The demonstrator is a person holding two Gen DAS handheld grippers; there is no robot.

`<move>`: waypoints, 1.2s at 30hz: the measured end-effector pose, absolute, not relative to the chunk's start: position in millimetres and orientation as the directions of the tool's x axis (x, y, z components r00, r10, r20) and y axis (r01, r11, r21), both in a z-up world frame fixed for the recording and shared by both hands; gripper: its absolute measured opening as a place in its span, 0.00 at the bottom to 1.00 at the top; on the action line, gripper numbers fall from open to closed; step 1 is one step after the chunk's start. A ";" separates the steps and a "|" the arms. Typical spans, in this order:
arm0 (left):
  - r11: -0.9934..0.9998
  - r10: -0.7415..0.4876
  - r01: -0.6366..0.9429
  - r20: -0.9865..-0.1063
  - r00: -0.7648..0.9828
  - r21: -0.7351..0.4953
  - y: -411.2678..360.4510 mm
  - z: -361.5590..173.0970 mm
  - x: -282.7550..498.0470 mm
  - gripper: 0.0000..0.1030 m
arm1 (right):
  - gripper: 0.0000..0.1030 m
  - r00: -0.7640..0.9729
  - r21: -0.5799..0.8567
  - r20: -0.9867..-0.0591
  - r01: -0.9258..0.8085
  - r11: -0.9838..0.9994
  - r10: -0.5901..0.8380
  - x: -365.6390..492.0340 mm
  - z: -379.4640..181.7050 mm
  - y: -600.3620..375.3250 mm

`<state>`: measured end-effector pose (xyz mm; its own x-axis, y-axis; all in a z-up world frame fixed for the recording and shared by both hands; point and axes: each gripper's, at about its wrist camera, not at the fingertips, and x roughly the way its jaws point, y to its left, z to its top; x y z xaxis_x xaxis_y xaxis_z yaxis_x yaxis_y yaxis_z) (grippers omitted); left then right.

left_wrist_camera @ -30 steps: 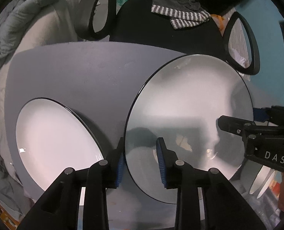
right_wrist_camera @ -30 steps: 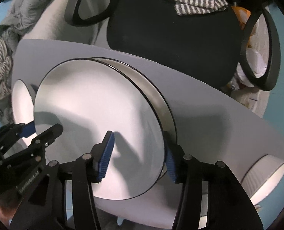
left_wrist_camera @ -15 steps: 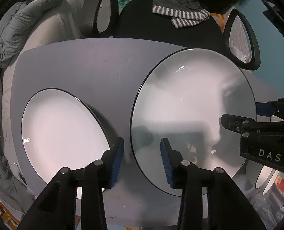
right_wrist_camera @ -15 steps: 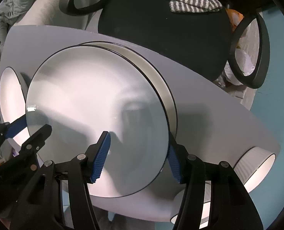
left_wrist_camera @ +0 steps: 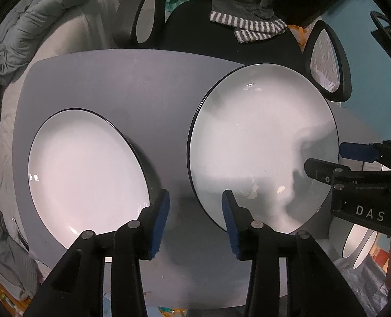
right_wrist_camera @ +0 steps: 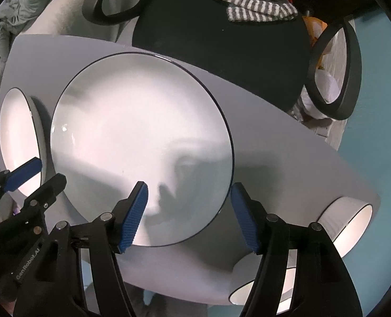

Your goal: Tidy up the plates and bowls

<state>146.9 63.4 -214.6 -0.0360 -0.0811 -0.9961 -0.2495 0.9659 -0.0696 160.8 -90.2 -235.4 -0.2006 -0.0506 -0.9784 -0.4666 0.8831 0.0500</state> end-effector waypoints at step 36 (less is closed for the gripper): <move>0.932 -0.016 -0.360 -0.998 0.063 -0.038 159.8 -158.6 40.5 0.73 | 0.64 -0.103 0.127 -0.991 -0.611 0.781 0.081 104.3 -160.5 -24.4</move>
